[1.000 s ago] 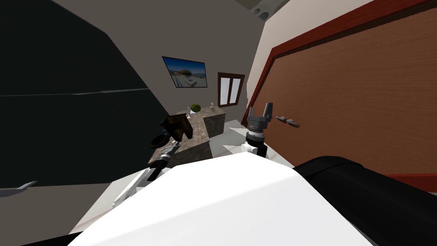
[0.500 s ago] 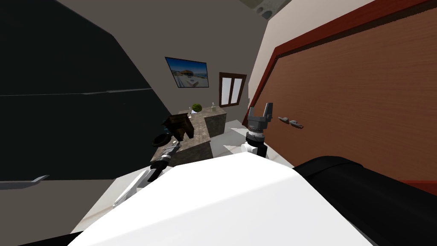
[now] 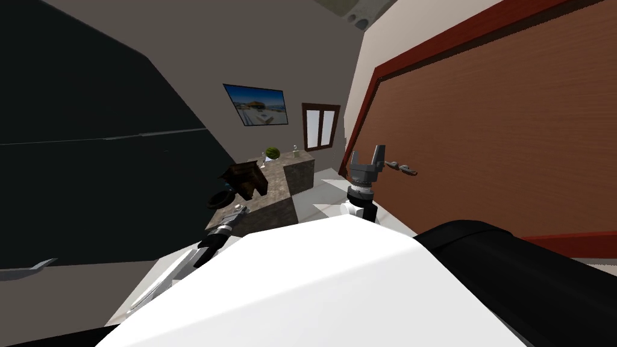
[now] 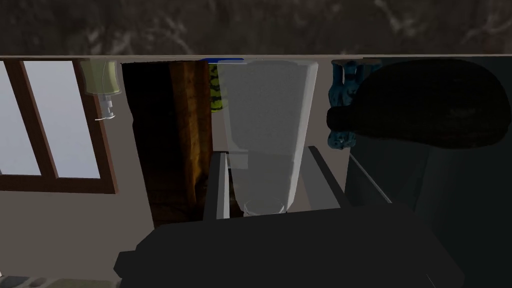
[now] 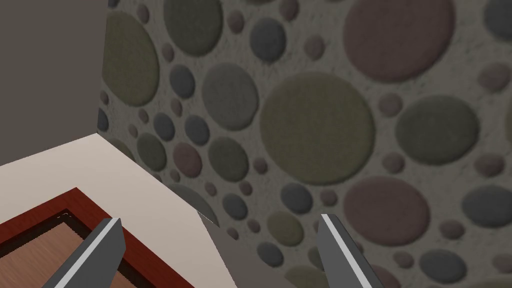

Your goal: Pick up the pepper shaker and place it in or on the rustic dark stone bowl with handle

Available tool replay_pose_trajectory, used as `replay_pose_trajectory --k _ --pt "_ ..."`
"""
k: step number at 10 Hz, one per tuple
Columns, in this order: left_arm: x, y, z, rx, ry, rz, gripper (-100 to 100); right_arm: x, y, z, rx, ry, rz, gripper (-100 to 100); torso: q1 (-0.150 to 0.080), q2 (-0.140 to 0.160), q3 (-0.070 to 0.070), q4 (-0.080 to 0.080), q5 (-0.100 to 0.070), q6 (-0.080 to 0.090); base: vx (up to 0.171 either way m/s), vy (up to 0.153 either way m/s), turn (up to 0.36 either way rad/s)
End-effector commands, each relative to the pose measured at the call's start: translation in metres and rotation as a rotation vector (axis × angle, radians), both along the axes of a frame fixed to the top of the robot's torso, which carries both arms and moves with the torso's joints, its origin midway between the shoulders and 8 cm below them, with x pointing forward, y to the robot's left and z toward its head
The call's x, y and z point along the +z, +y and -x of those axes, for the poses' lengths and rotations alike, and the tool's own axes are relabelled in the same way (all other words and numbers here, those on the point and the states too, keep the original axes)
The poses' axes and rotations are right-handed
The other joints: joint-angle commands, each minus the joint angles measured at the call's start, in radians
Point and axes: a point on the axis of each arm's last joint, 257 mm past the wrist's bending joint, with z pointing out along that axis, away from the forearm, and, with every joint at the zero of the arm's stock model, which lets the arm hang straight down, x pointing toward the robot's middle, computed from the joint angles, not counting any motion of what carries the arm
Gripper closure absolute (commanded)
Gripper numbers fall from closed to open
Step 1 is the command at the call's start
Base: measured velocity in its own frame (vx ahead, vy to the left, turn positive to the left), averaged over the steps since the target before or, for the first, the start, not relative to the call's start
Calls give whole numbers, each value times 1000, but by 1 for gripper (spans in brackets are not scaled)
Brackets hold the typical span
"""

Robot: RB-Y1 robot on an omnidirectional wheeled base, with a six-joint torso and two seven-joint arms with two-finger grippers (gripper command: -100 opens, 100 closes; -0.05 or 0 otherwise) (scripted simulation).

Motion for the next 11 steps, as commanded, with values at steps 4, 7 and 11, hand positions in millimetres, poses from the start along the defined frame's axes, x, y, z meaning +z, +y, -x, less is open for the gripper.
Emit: replay_pose_trajectory --k 4,7,11 --pt "-26 39 36 87 124 -17 100 0 0 0 0 0 0 0 8 0 -3 -7 8 -5 -46 -56 -43" --pt "-30 70 59 146 192 -41 100 0 0 0 0 0 0 0 17 3 -4 -12 14 -12 -53 -53 -58" --pt "-28 101 80 201 253 -71 100 0 0 0 0 0 0 0 20 0 -6 -12 14 -11 -30 -18 -61"
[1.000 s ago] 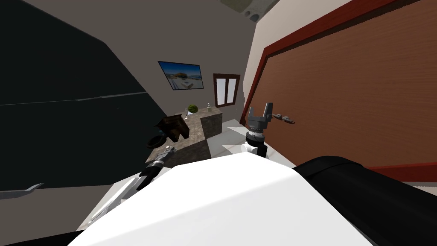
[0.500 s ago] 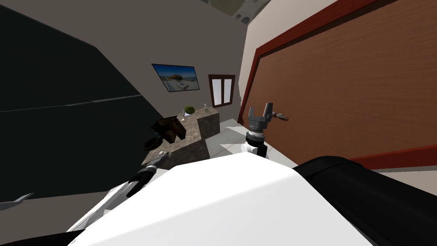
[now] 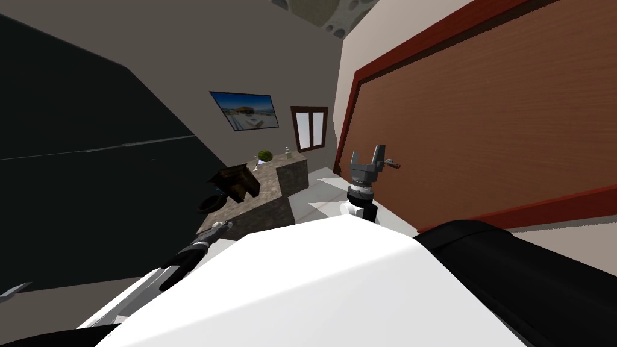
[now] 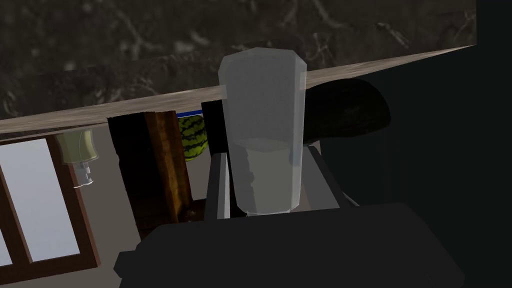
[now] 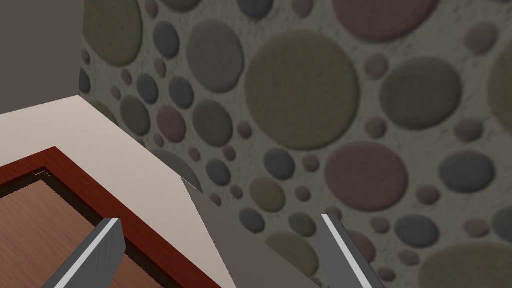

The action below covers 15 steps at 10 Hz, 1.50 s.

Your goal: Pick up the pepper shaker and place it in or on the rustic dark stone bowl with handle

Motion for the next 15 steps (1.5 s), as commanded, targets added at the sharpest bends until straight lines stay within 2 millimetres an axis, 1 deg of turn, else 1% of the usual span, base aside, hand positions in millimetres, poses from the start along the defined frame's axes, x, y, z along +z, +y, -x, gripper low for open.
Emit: replay_pose_trajectory --k 1,3,5,7,8,9,10,11,12,13,14,15 --pt "3 9 5 15 19 -11 100 0 0 0 0 0 0 0 0 0 0 0 0 0 -14 1 -67" --pt "9 19 9 25 38 -25 100 0 0 0 0 0 0 0 0 -1 -1 0 0 1 -11 10 -78" --pt "20 22 2 20 29 -31 100 0 0 0 0 0 0 0 3 -2 -1 0 0 2 -3 64 -71" --pt "55 14 -32 -10 -48 -21 100 0 0 0 0 0 0 0 10 -4 -2 0 1 3 13 201 -66" --pt "64 11 -42 -19 -71 -16 100 0 0 0 0 0 0 0 15 -5 -2 0 3 3 23 220 -43" --pt "75 8 -52 -29 -97 -11 100 0 0 0 0 0 0 0 16 -5 -2 0 3 3 37 177 5" --pt "97 -1 -72 -51 -151 0 100 0 0 0 0 0 0 0 14 -6 -3 0 4 3 36 224 -3" --pt "108 -6 -82 -63 -179 7 100 0 0 0 0 0 0 0 16 -6 -3 1 4 4 38 266 -23" --pt "108 -6 -82 -63 -179 7 100 0 0 0 0 0 1 0 19 -6 -3 0 6 4 41 159 -32" --pt "119 -11 -92 -75 -206 13 100 0 0 0 0 0 0 0 15 -5 -2 0 6 3 24 93 22" --pt "140 -21 -108 -99 -258 25 100 0 0 0 0 0 0 0 10 -4 -2 1 5 3 21 148 12" --pt "150 -26 -115 -110 -281 31 100 0 0 0 0 0 0 0 12 -3 -1 2 4 4 43 185 -2"
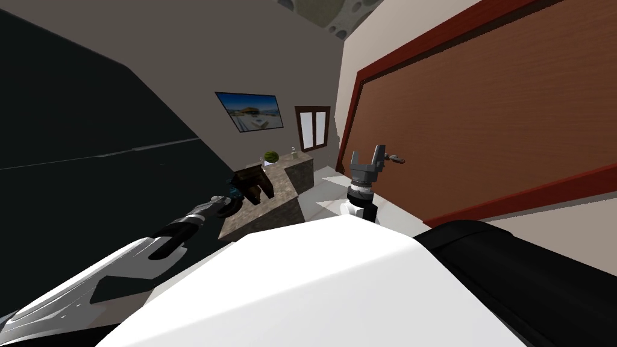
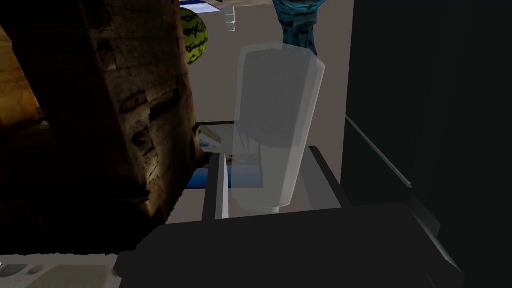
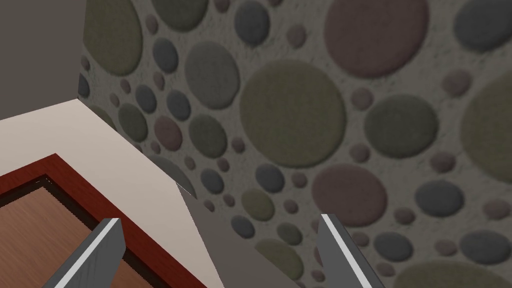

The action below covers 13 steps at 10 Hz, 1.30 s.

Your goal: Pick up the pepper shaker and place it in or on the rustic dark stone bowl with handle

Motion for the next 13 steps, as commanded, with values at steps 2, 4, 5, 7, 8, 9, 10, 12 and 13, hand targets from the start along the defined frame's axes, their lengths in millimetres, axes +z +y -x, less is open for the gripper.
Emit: replay_pose_trajectory --k 2,4,5,7,8,9,10,12,13 --pt "21 -18 -19 -29 -58 16 100 0 0 0 0 0 0 0 0 0 0 0 1 0 32 149 -9" --pt "24 -19 -22 -33 -67 15 100 0 0 0 0 0 0 0 -7 3 1 0 0 1 -12 40 -40" --pt "26 -20 -24 -36 -71 15 -100 0 0 0 0 0 0 0 -10 4 2 0 0 -1 0 0 0" --pt "26 -20 -24 -36 -70 15 -100 0 0 0 0 0 0 0 -11 4 2 0 -1 -1 0 0 0" --pt "26 -20 -24 -36 -70 15 -100 0 0 0 0 0 0 0 -11 4 2 0 -1 -1 0 0 0" --pt "26 -20 -24 -36 -70 15 -100 0 0 0 0 0 0 0 -11 4 2 0 -1 -1 0 0 0" --pt "26 -20 -24 -36 -70 15 0 0 0 0 0 0 0 0 -11 4 2 0 -1 -1 0 0 0" --pt "49 -22 -27 -48 -81 -1 -100 0 0 0 0 0 0 0 -12 3 2 0 -1 -1 16 -20 65" --pt "60 -24 -29 -56 -85 -9 -100 0 0 0 0 0 0 0 -13 3 1 0 -1 -1 25 -32 93"
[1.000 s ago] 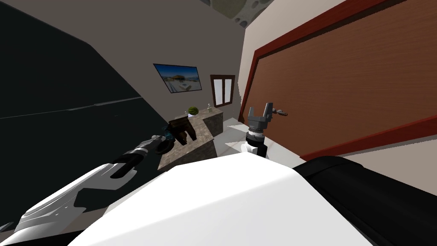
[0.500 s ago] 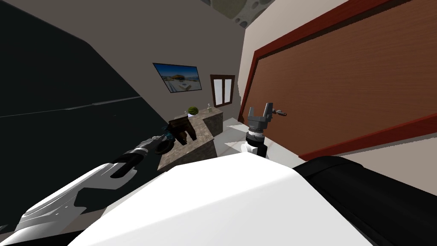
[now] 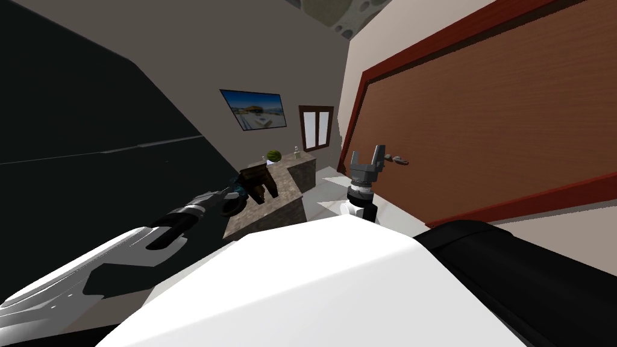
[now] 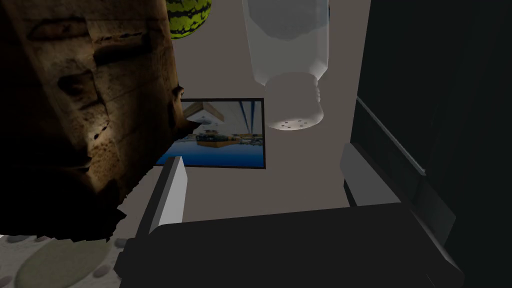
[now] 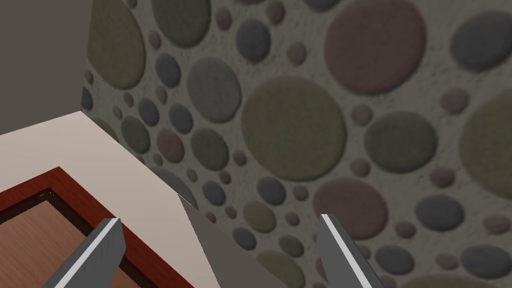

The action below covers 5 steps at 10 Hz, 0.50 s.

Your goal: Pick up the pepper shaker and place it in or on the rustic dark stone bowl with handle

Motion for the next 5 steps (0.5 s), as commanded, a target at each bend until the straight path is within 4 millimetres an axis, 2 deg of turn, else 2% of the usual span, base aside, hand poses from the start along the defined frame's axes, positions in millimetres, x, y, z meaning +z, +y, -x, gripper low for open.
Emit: replay_pose_trajectory --k 1,5 --pt "17 -4 -3 -11 -7 -10 -100 0 0 0 0 0 0 0 0 0 0 0 0 0 26 -33 95" --pt "56 -25 -11 -55 -15 -35 -100 0 0 0 0 0 0 0 0 0 0 0 0 0 23 -29 85"
